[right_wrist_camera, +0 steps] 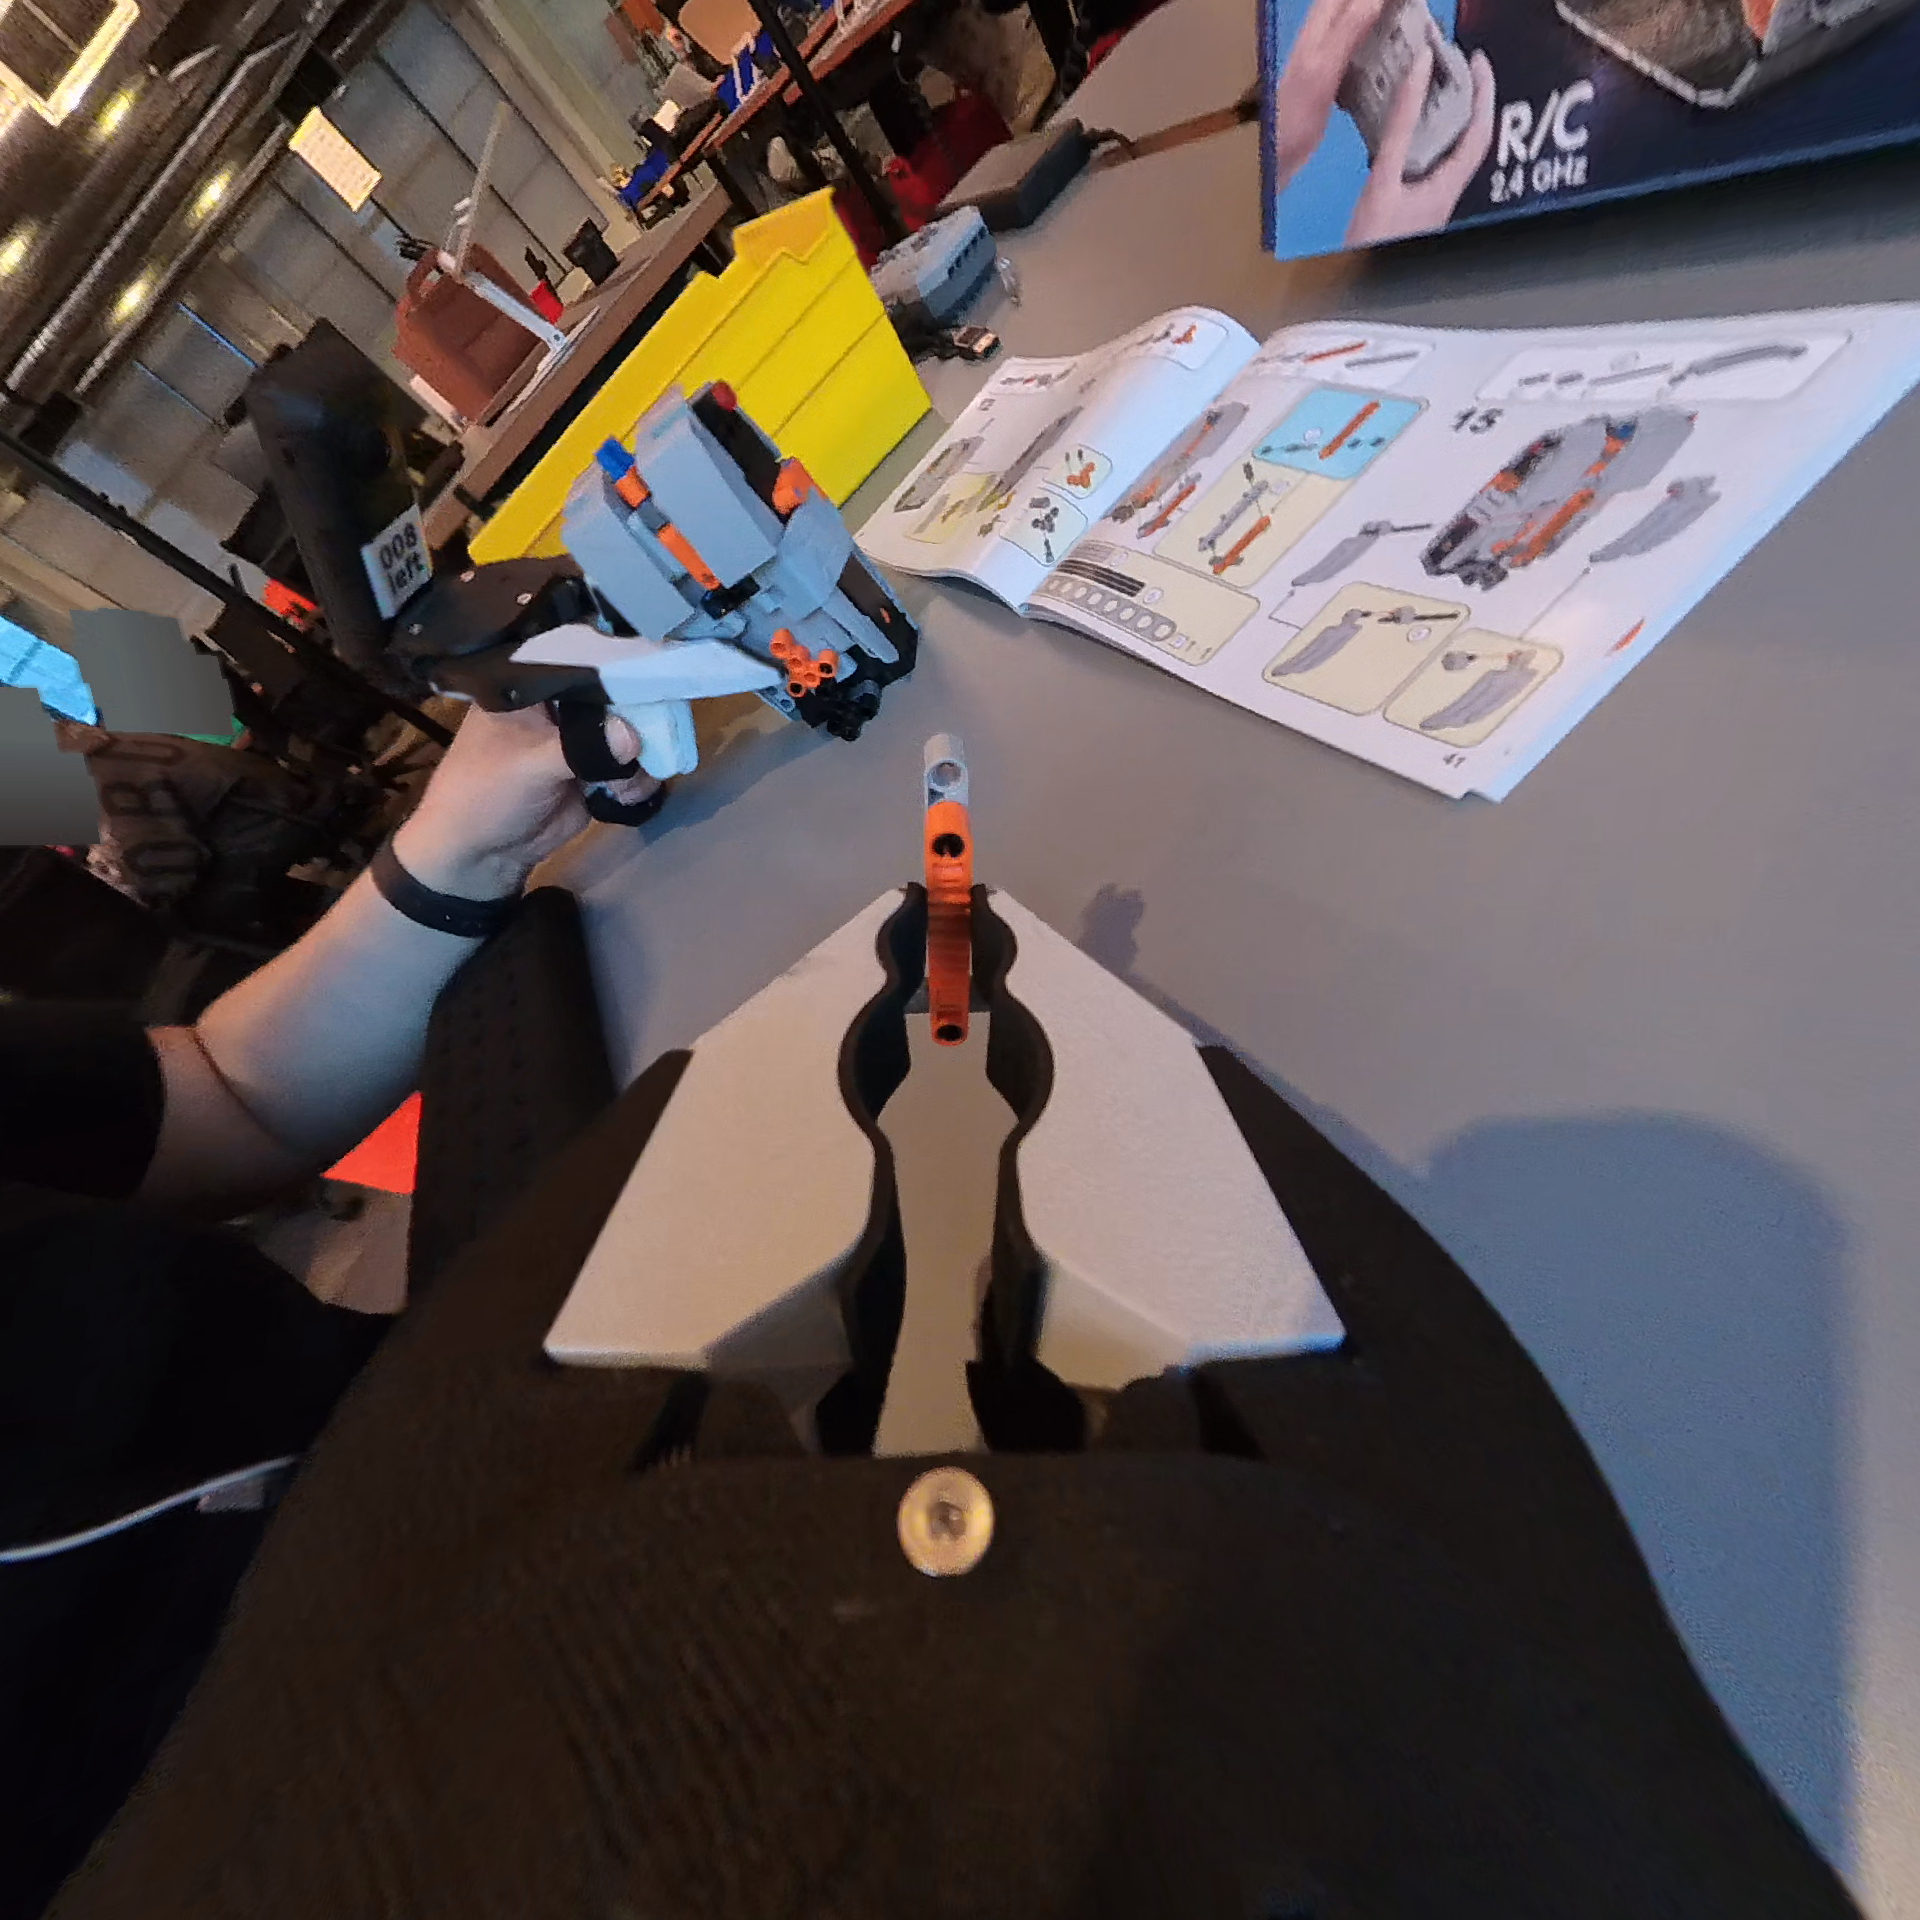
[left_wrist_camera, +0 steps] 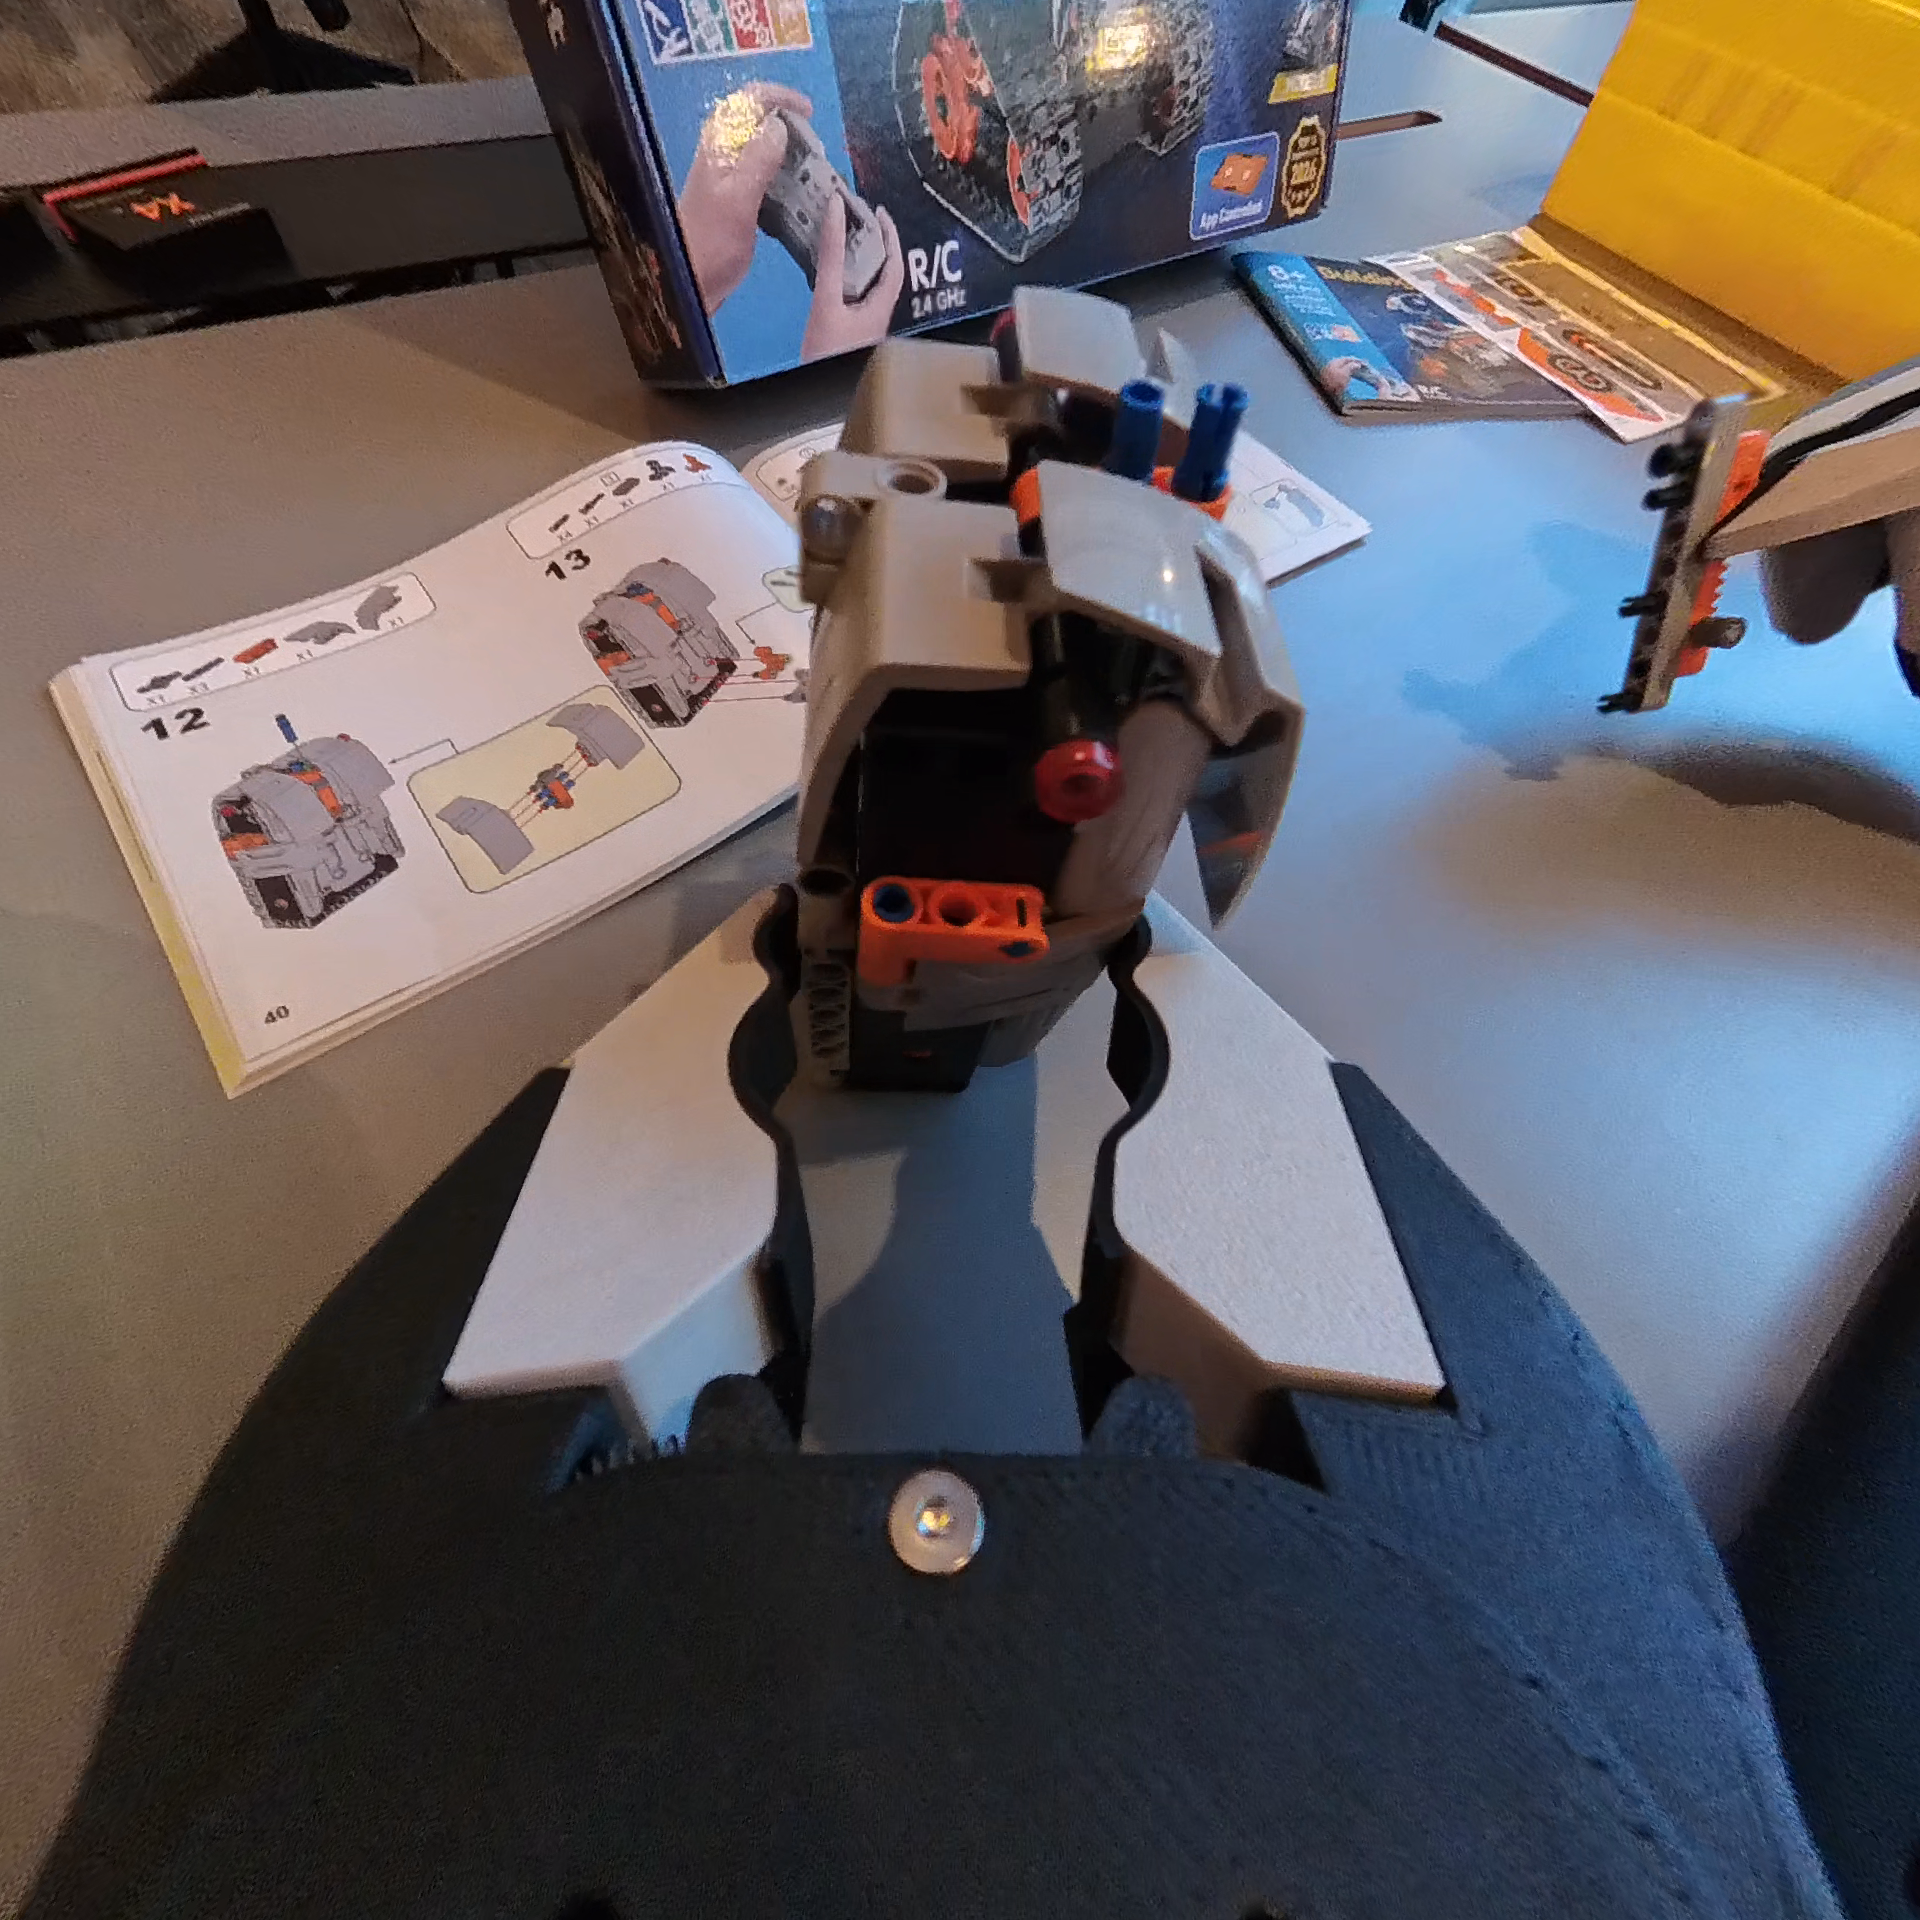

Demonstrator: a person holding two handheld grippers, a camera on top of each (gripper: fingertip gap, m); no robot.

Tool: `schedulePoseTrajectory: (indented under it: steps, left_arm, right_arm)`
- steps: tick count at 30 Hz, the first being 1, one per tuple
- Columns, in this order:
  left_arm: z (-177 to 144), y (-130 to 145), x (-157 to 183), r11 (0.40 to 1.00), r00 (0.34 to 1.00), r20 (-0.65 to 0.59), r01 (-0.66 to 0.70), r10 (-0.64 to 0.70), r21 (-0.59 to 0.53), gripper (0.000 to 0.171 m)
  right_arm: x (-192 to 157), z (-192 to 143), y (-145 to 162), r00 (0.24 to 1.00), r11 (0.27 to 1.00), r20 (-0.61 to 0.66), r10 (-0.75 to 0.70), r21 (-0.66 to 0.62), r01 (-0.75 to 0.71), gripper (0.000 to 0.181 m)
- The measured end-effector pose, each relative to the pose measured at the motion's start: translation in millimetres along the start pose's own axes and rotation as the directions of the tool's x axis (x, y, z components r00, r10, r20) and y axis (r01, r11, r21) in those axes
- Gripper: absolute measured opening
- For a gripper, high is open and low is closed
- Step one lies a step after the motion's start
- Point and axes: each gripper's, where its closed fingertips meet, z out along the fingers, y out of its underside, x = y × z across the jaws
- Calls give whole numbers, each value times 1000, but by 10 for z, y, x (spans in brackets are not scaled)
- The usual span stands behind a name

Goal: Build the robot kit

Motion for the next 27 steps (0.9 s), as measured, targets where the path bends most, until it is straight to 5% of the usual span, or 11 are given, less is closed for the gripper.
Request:
schedulePoseTrajectory:
  steps: [9, 12, 22, 24, 27]
  left_arm:
    - [-132, -19, -11, 999, 1000, 25, 16, -17, 45, 85]
    - [-292, 27, -19, 997, 997, 59, 47, -51, 67, 87]
    - [-731, 3, 277, 995, 975, 211, -87, 76, 45, 85]
    - [-761, -91, 581, 990, 980, 152, -136, 130, 26, 78]
    - [-488, -111, 1118, 990, 991, 4, -137, 137, -30, 79]
  right_arm:
    - [363, 311, 89, 929, 920, -57, 365, -133, -369, 7]
    - [458, 331, 126, 918, 908, -116, 378, -146, -393, 11]
    - [443, 7, -100, 948, 993, -311, 70, -64, -94, 39]
    - [445, -291, -241, 895, 996, -438, -84, -25, 81, 45]
    - [599, -659, -346, 720, 950, -633, -286, -85, 302, 53]
